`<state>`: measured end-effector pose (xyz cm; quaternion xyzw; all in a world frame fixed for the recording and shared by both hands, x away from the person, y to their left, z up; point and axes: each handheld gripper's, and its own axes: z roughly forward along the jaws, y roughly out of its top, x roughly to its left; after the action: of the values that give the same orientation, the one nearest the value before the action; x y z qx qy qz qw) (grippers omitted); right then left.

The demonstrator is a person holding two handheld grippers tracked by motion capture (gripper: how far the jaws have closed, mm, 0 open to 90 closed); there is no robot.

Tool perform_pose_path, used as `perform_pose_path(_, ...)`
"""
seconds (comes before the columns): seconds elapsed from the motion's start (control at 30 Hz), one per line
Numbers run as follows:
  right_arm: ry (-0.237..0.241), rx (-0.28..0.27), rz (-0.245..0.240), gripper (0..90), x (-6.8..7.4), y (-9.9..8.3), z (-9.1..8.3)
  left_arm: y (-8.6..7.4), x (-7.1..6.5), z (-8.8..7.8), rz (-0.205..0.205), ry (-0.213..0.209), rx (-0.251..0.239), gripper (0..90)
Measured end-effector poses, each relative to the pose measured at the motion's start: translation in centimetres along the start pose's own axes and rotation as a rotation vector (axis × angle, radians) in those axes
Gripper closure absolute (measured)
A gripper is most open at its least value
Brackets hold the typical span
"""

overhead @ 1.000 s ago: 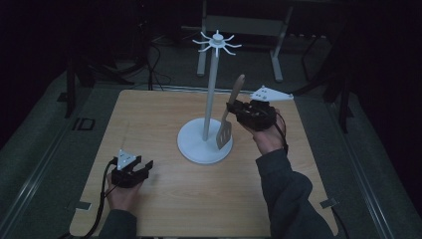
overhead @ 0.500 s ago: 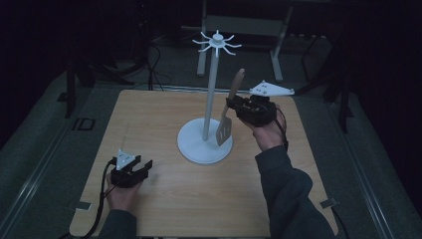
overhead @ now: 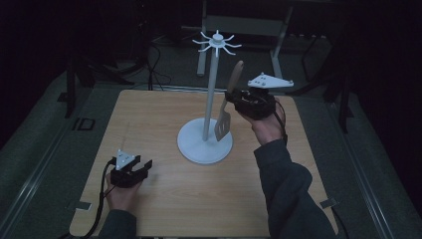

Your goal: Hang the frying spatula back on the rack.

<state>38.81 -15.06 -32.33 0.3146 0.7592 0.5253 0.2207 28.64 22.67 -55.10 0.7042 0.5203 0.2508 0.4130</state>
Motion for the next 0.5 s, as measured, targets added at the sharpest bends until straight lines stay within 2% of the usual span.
perform_pose_path(0.5,-0.012,0.022,-0.016,74.9,0.0,1.8,0.4,0.0,0.0,0.0,0.005,-0.001,0.001,48.5)
